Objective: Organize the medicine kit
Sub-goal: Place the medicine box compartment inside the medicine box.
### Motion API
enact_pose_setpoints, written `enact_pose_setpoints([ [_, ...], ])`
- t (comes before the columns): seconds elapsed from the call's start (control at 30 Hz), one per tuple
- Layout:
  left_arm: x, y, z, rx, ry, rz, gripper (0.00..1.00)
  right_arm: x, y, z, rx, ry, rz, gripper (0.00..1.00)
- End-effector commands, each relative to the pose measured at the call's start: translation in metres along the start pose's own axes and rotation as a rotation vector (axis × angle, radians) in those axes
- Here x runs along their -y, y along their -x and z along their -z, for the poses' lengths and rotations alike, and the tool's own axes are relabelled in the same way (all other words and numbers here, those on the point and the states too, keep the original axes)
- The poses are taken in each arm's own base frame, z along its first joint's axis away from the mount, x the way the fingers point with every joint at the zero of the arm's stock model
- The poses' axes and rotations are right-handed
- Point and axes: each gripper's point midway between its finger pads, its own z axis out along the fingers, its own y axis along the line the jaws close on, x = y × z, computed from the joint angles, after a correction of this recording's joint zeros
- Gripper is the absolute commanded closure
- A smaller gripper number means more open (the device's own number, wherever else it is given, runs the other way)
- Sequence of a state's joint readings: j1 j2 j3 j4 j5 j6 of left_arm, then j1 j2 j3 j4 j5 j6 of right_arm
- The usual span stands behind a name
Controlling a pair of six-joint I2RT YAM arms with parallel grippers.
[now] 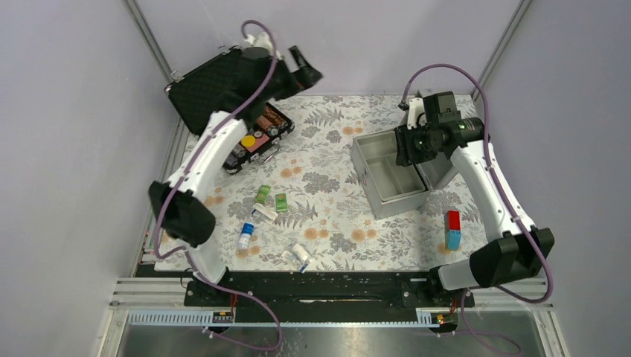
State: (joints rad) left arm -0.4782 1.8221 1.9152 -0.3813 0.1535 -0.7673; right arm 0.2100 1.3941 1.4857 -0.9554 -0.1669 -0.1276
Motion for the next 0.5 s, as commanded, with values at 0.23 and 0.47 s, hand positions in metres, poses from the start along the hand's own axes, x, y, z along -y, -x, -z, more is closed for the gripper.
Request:
enact_pose_setpoints([
  [0.23, -0.097, -0.028, 0.096, -0.159, 0.047, -0.556, 0.01, -0.003, 0.005, -0.064, -0.113, 0.078, -0.023, 0.63],
  [0.47, -0.126, -0.043, 0.111, -0.182, 0.114, -0.49, 0.01, 0.003, -0.015, -0.093, -0.231, 0.07, -0.009, 0.65],
])
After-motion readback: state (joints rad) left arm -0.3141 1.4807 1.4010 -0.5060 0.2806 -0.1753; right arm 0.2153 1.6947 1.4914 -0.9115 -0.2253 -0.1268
